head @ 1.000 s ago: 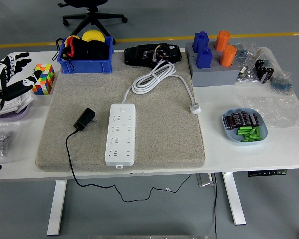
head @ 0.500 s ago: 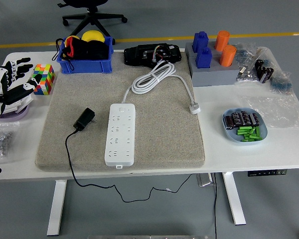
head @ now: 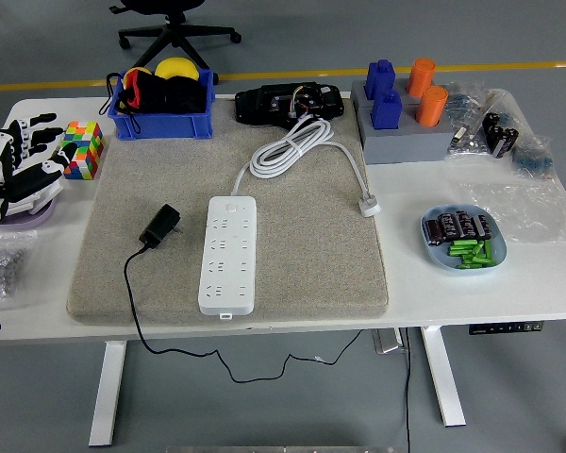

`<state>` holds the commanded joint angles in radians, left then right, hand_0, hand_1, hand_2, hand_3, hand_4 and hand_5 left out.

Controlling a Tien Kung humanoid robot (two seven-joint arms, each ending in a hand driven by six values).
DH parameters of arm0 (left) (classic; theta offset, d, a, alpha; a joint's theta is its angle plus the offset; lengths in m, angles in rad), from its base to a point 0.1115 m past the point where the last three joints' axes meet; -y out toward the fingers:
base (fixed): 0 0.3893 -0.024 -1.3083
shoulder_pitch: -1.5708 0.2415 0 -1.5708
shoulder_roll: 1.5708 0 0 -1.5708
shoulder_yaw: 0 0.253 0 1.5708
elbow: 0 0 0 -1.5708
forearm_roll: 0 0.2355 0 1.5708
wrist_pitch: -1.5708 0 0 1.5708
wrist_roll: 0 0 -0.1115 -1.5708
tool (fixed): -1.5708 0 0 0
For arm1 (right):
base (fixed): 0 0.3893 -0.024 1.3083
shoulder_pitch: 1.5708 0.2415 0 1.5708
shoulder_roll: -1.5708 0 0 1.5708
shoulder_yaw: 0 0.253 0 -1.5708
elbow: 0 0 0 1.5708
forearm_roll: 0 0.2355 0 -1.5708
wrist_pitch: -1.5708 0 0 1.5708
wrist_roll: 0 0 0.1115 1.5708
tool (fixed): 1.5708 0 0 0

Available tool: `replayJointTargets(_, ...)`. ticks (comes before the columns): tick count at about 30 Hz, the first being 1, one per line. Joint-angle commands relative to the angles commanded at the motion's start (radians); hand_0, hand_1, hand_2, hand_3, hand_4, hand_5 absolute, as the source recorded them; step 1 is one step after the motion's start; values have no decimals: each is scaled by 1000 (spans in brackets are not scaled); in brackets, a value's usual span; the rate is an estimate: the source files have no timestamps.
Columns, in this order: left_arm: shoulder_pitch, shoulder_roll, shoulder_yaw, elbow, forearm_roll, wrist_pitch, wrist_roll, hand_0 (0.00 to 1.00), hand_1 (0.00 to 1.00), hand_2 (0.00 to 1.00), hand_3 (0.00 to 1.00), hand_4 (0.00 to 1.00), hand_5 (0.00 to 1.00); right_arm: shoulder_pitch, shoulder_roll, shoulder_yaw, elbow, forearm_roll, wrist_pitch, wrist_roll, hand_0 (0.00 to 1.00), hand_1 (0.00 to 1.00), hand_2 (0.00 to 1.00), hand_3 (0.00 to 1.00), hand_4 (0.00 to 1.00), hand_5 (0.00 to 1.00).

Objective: Pull the plug out,throw it away,press the button

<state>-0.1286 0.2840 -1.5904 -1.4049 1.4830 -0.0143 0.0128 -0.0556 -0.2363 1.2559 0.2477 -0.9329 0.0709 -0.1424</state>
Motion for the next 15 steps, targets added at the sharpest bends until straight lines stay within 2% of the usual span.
replayJointTargets(15,16,-8,-26,-15,4,-1,3,801,784,739,799,731,308,7,9,-8,-17,-1,1,-1,750,683,666,674,760,664)
